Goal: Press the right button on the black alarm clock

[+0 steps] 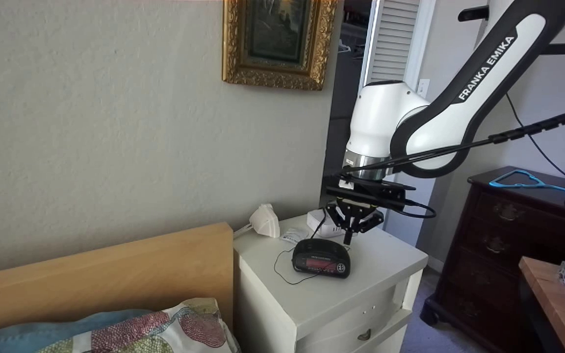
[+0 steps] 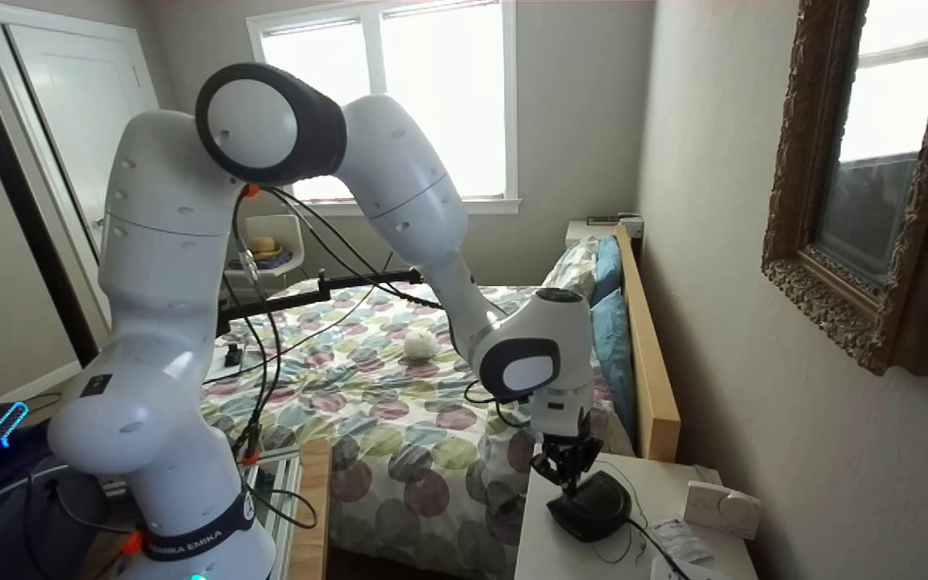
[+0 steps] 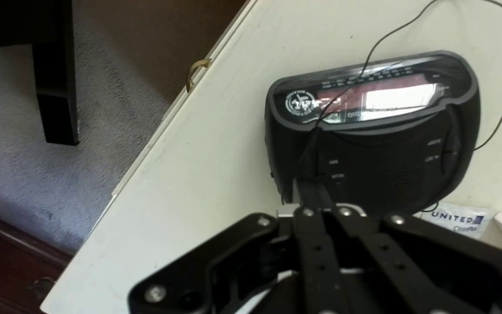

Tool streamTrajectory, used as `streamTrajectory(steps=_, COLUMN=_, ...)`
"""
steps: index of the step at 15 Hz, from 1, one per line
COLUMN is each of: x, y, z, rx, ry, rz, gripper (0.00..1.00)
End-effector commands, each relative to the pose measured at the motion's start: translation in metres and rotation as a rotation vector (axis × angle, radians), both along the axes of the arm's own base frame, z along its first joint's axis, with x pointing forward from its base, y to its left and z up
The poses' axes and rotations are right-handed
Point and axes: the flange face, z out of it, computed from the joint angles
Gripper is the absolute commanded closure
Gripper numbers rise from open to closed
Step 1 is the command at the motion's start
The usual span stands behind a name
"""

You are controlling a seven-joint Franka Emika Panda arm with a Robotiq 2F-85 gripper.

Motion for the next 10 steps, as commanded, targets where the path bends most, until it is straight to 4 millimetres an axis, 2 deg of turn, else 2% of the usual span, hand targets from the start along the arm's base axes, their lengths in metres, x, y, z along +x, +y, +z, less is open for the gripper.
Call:
streamTrajectory(steps=1, x=-0.0009, y=-0.0014, z=-0.0120, rx=0.036, ry=-0.019, rz=0.009, gripper=0.98)
streamTrajectory(steps=10, x=0.0046, y=0.0009, z=-0.0186, rx=0.097, ry=-0.083, rz=0.032, gripper=0.99)
